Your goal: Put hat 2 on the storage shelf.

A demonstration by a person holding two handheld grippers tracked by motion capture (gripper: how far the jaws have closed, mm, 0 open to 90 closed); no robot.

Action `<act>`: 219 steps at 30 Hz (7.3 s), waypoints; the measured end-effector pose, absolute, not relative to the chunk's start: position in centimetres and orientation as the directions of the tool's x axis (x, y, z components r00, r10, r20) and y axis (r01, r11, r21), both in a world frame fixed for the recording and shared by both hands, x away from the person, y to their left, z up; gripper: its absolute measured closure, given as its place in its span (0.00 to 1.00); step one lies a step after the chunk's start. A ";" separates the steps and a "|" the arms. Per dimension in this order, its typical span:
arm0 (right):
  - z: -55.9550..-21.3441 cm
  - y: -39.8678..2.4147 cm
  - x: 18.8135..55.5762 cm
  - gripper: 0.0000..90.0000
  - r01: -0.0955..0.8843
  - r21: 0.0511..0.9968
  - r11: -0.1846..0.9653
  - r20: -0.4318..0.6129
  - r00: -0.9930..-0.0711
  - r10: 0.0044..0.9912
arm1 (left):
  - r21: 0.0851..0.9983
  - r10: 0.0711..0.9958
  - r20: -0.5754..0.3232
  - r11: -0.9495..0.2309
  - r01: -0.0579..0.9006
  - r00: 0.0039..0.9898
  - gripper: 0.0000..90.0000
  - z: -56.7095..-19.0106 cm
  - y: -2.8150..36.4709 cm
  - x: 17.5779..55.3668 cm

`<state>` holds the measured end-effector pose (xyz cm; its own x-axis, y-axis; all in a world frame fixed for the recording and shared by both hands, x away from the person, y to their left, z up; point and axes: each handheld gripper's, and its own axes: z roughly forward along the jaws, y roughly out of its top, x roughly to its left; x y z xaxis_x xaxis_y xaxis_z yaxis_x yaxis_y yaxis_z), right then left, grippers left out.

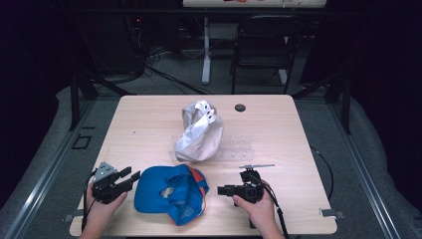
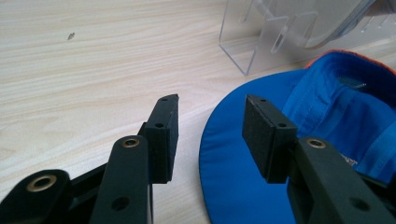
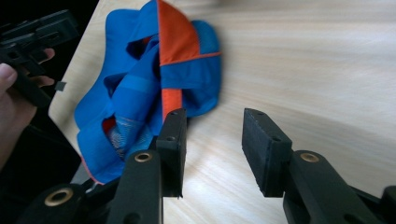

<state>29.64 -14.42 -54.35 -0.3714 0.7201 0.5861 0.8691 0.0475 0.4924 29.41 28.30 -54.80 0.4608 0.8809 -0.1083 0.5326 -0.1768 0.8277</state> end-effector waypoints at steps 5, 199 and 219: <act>-55.1 -13.0 29.6 0.66 0.877 0.471 0.091 0.590 -0.390 0.707 | 0.831 0.883 -0.108 -0.172 0.530 0.456 0.63 -54.7 28.4 29.1; -32.1 -24.4 42.0 0.87 0.830 0.373 -0.416 0.856 -0.134 0.500 | 0.826 0.892 -0.083 -0.188 0.532 0.445 0.63 -55.2 29.0 29.2; -35.0 -22.2 42.5 0.87 0.870 0.339 -0.357 0.834 -0.103 0.542 | 0.827 0.890 -0.081 -0.191 0.528 0.448 0.63 -55.1 29.1 29.1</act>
<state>42.53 -22.18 -35.04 -0.1027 0.5424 0.8338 0.8705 -0.3566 0.3392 29.14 29.06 -55.07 0.4482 0.8903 -0.0811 0.5283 -0.1906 0.8274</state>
